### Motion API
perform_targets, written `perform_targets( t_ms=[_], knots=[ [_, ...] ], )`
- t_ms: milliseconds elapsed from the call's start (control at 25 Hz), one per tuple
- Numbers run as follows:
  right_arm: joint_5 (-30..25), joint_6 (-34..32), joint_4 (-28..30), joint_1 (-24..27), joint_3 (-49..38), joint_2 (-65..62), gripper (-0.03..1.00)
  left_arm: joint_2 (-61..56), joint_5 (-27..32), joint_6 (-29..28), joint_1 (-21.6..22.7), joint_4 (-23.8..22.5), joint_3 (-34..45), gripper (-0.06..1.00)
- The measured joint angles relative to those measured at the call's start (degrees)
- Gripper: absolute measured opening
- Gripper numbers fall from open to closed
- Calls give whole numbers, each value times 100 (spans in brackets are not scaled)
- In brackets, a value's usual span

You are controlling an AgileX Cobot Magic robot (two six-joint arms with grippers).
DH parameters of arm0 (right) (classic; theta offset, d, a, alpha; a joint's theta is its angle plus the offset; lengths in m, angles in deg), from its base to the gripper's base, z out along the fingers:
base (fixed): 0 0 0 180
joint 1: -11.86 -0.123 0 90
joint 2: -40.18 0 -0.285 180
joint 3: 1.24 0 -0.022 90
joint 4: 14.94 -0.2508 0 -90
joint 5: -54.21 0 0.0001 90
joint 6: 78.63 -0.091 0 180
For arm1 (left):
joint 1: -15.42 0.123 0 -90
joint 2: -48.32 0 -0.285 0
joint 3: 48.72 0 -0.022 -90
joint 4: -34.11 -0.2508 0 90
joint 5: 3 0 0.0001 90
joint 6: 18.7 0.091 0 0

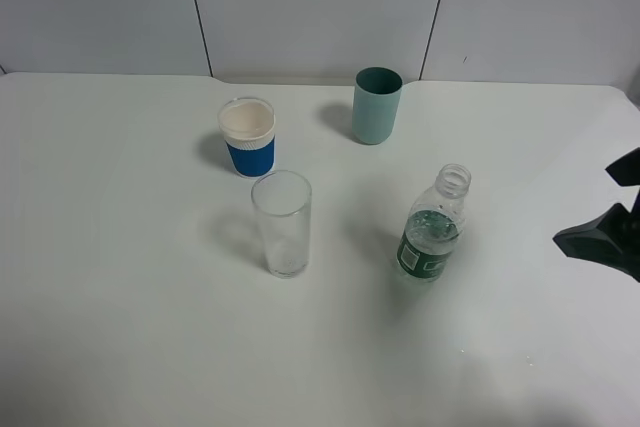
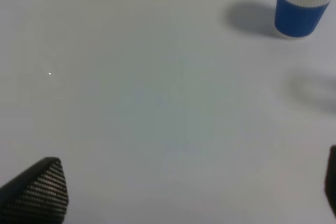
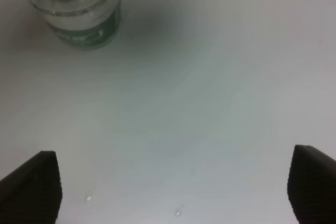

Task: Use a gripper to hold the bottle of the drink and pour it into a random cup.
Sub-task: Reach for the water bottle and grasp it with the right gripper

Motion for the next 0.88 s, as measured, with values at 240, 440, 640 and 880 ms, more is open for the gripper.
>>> perform_targets(
  t_ms=[240,440,640,880],
  knots=[
    [847,0,51,-197,-630,38,84,0,0,0,0,0,0,99],
    [1481,168,51,-213,-1161,38,84,0,0,0,0,0,0,99],
    [2357,460,88,-538,-1586,44,84,0,0,0,0,0,0,99],
    [2894,462,494,-860,-1870,44,84,0,0,0,0,0,0,99]
  ],
)
